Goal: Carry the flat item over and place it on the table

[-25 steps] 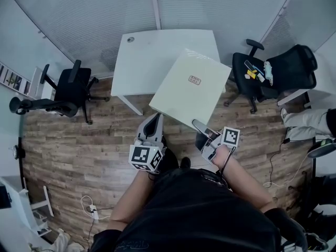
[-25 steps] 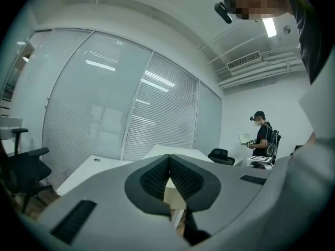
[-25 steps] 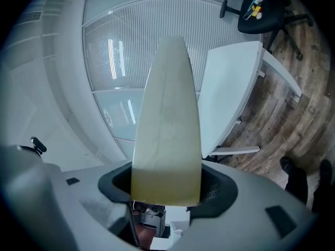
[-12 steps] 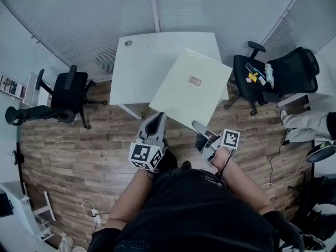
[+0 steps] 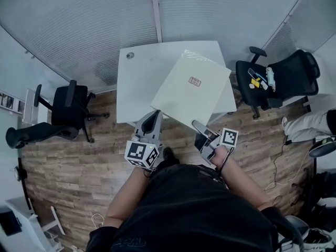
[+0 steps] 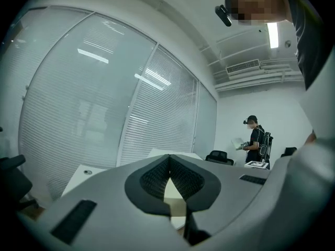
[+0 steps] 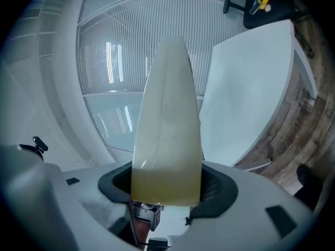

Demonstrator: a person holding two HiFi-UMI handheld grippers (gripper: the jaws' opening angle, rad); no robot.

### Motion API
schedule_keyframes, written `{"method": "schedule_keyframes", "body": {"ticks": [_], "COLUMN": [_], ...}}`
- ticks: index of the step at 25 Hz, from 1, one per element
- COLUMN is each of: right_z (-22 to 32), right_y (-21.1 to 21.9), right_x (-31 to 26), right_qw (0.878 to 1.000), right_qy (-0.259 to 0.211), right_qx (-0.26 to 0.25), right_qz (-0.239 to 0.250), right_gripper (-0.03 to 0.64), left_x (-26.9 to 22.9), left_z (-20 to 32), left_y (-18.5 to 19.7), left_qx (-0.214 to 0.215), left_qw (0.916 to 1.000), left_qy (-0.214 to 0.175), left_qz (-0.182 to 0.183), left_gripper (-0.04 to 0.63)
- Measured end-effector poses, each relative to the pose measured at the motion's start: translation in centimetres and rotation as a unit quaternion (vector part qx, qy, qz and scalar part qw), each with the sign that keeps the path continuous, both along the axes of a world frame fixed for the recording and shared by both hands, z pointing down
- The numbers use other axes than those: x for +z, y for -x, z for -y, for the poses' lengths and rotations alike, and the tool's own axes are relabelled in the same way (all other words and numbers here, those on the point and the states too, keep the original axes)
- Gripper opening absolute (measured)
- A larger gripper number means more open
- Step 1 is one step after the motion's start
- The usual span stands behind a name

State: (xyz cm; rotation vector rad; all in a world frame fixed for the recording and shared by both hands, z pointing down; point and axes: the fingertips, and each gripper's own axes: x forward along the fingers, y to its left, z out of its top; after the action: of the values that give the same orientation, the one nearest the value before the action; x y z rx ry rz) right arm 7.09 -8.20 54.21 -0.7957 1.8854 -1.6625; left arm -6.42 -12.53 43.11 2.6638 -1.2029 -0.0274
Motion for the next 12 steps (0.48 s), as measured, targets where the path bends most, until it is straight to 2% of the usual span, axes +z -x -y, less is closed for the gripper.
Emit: {"method": "schedule_keyframes", "body": {"ticks": [5, 12], "right_z": [3.1, 4.5], "right_y": [2.8, 3.2], "right_x": [-0.6, 0.0], "right_qw": [1.0, 1.0], "right_qy": [-0.001, 0.006], "right_qx": [0.01, 0.012], "right_qz": [0.001, -0.004], "right_gripper": [0.296, 0.296], "left_x": [-0.4, 0.2], "left_z": [3.3, 4.3], "left_y": [2.8, 3.9], "left_qx": [0.01, 0.015], "left_qw": [0.9999, 0.9999], "left_qy": [-0.003, 0.002], "left_qz": [0.005, 0.004], "left_gripper": [0.012, 0.012]}}
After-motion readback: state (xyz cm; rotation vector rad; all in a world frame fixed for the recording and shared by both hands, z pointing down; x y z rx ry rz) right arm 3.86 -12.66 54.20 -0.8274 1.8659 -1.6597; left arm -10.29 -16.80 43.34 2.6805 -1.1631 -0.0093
